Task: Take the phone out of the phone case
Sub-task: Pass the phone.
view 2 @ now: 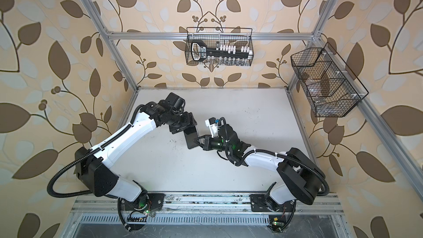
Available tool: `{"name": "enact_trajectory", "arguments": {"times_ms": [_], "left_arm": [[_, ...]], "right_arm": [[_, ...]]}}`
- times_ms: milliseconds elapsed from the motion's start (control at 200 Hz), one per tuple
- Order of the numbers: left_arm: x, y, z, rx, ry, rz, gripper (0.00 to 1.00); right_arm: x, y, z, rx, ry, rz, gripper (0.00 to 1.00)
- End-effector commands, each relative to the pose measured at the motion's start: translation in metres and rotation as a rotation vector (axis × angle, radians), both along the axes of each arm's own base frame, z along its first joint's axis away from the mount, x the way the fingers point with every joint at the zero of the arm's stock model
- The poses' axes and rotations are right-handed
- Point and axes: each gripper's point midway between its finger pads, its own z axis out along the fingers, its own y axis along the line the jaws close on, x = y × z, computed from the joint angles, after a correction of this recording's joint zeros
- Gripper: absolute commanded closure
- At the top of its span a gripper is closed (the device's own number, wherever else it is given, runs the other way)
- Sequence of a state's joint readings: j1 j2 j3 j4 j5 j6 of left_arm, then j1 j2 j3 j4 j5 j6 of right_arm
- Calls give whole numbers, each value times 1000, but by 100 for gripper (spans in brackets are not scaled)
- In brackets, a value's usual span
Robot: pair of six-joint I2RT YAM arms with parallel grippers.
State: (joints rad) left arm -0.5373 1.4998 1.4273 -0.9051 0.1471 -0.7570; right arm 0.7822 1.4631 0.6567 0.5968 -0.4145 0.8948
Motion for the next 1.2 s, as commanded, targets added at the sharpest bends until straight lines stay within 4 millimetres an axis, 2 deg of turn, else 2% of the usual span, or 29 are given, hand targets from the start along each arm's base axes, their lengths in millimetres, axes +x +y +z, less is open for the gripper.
{"name": "enact_trajectory", "arguments": {"times_ms": [0, 80, 95, 150, 330, 445, 645, 705, 930, 1045, 1195], "left_arm": [[-3, -1, 19, -31, -64, -11, 14], [1, 1, 23, -17, -87, -13, 6], [-1, 3, 34, -30, -117, -11, 5], [0, 6, 42, -25, -147, -10, 1], [4, 14, 71, -41, -259, -32, 1], [5, 26, 94, -95, -343, -62, 2], [2, 46, 125, -362, -467, -98, 7], [1, 49, 128, -412, -496, -111, 8], [2, 25, 137, -721, -523, -219, 11], [0, 19, 140, -764, -534, -271, 17], [-5, 13, 139, -798, -539, -330, 24]], "right_arm": [[3, 1, 21, 67, -28, -1, 100], [3, -1, 22, 77, -14, -3, 100], [4, -2, 22, 79, -13, -4, 100], [4, -4, 24, 88, -7, -7, 100], [3, -8, 30, 110, 7, -6, 100], [2, -14, 40, 133, 13, 2, 100], [-3, -30, 58, 171, 46, 26, 100], [-4, -36, 67, 196, 55, 30, 100], [-12, -51, 97, 276, 75, 54, 100], [-15, -54, 110, 309, 70, 60, 100], [-16, -53, 114, 325, 72, 65, 100]]}}
